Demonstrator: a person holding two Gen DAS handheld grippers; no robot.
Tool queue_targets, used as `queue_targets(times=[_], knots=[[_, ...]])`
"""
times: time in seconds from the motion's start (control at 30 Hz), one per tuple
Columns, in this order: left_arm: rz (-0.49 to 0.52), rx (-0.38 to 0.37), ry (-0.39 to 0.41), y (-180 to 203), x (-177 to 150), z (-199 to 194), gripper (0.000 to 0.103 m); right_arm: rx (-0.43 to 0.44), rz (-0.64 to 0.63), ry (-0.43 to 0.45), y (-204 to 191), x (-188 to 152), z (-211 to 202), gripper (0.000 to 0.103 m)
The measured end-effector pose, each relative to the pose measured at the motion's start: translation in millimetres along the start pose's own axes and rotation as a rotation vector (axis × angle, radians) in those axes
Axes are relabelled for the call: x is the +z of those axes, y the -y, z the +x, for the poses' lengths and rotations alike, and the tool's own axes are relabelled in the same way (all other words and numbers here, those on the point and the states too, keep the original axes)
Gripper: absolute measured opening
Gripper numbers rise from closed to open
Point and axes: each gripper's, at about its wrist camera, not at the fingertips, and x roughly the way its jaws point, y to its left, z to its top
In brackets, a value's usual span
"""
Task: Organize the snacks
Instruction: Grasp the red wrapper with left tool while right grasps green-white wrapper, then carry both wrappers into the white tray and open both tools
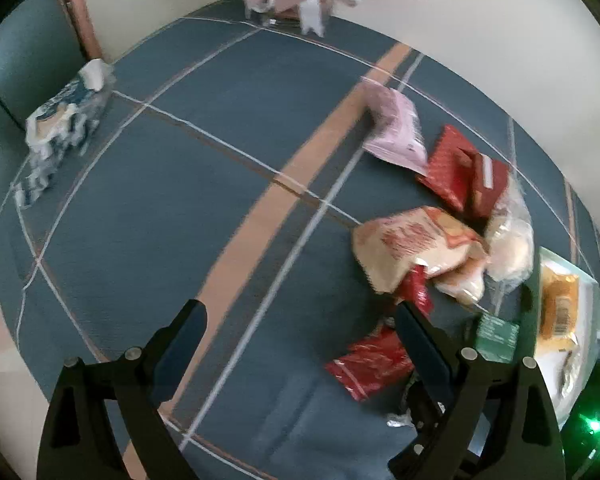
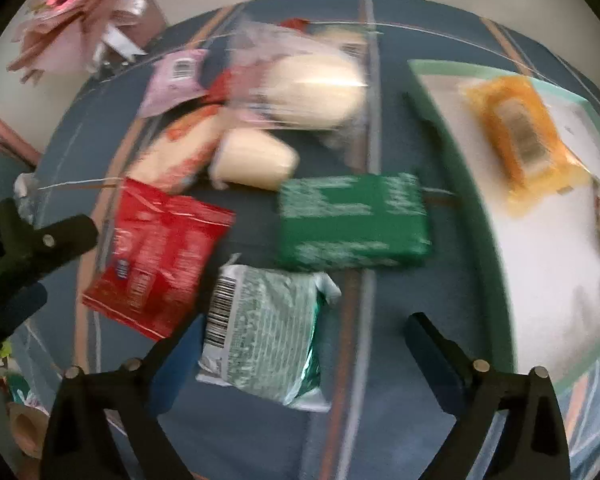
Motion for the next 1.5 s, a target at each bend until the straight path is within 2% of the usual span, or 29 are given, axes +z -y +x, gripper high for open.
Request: queue_targets(times=[0.1,0.23,0.43,0.6,0.7,0.93,1.17,1.33,1.5], knots=[[0.031,-0.036,-0.017,11,-1,2,0.095,-0.028,0.013,-0.013,13,-1,0,0.088],[0.076,-0.087,-0.028,26,-3,5,0.095,-0.006,0.032,-0.022,26,2,-1,0.078],[0.14,-0.081,-0.047,45,-6,18,0.094,0.006,0.029,-0.025,37,5,-3,0.068],[0.146,-0.089,-0.084,50,-6,34,0.068,0.002,0.014,-0.025,36,8,-3,0.062],[0.136,-0.112,-0.088,49,-5,36,0.066,0.01,0.012,-0.024,32,2,-5,0.058],[0.117,-0.154,-0.077,42,-8,27,0.061,0.019,0.017,-0.024,26,-2,-14,0.057],[0.113,-0.187,-0.001,42,-4,-5,0.061,0.069,0.036,0.024,35,2,-48,0.057],[0.129,-0.203,0.073,47,-5,-31,0.061,0.093,0.065,0.085,53,4,-78,0.057],[0.145,-0.246,0.077,61,-11,-37,0.061,0.038,0.147,0.13,92,10,-87,0.057]])
